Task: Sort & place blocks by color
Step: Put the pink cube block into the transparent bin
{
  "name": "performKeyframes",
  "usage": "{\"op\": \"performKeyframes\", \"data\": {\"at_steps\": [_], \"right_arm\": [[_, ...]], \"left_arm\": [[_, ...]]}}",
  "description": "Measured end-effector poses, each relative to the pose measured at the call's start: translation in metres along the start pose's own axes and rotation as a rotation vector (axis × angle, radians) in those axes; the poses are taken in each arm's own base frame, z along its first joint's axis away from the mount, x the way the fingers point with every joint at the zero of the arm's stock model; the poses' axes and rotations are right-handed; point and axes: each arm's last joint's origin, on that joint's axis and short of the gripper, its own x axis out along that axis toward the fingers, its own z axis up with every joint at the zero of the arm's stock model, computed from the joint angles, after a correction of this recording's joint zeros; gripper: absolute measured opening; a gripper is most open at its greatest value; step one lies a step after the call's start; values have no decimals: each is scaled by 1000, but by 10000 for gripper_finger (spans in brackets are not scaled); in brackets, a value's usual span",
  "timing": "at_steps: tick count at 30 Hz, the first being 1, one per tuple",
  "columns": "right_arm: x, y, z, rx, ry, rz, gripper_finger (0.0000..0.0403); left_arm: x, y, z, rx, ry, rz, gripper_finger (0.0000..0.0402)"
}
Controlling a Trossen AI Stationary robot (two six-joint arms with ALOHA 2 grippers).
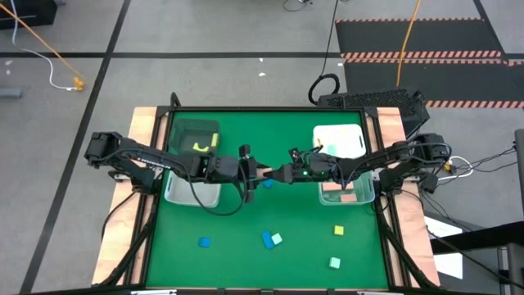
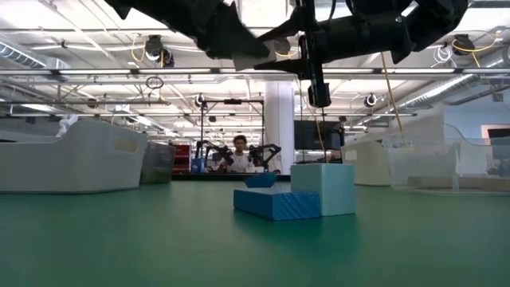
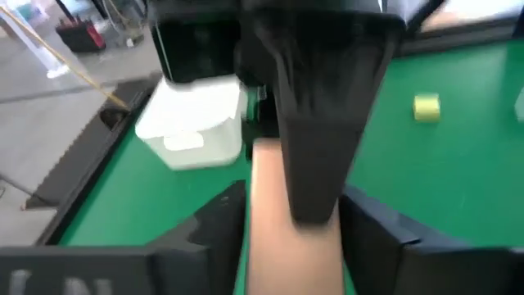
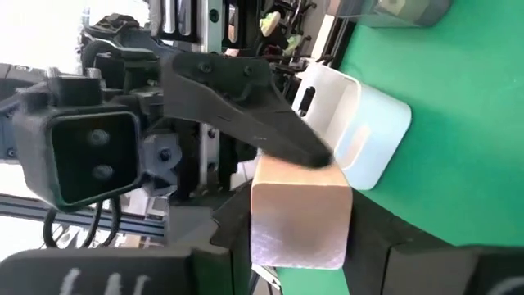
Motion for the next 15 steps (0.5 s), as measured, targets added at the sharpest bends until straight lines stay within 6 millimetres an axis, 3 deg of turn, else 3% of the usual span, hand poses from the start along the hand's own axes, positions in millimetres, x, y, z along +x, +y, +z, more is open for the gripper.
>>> {"op": "performKeyframes", "data": {"at_steps": [3,7,15], "right_arm": [[0,0,0,0,18,4,118],[-3,2,2,-12,38,-3,118],[-34,9,14,-90,71,-185,118]], "left_arm": [[0,0,1,-44,-10,1,226],[0,0,3,-94,-27,4,257],[0,1,2,-180,-16,25,252]]}}
